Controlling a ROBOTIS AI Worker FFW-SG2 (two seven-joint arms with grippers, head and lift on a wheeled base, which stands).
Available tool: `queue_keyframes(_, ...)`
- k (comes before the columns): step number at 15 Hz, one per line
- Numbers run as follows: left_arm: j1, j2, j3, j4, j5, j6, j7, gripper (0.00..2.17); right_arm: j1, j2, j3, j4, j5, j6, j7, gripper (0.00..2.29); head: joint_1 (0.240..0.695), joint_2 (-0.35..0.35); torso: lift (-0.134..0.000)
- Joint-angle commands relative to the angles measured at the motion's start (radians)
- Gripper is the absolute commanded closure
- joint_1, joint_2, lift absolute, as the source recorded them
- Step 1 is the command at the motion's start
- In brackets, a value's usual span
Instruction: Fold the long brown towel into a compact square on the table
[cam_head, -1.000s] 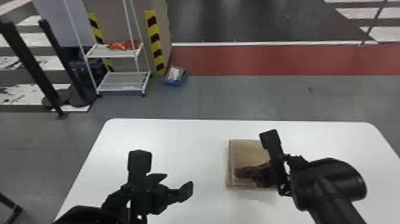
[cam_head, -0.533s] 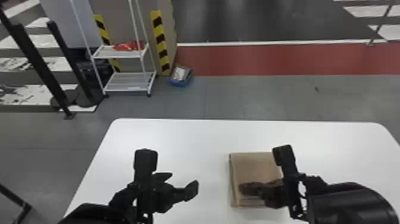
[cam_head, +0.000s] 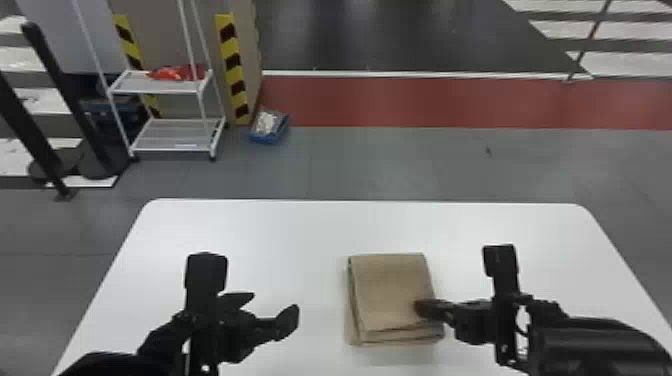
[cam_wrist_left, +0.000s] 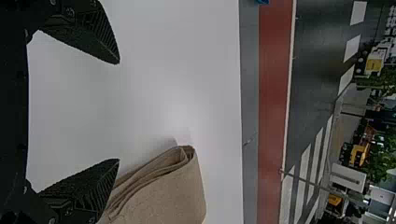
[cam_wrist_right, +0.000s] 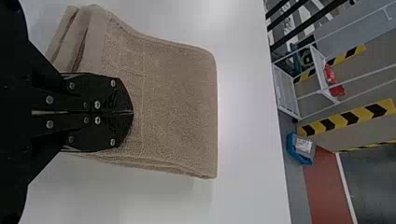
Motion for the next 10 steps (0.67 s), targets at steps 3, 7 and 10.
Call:
queue_keyframes(3,0.002,0.001,-0.005,-0.004,0.000,0.000,0.000,0.15,-0.017,-0.001,-0.001,0.102,0.043,-0.078,-0.016,2.05,0.695,-0.039,0.000)
queue_keyframes(7,0.024,0.001,0.004,-0.038,0.002,0.003,0.000,0.15,0.137,-0.001,-0.084,-0.306,-0.184,-0.016,0.005,1.87,0.695,-0.040,0.000)
queue_keyframes(10,0.080,-0.001,0.012,-0.064,0.011,-0.156,0.009,0.15,0.287,0.005,-0.136,-0.452,-0.224,-0.299,-0.013,0.10,0.695,-0.046,0.000)
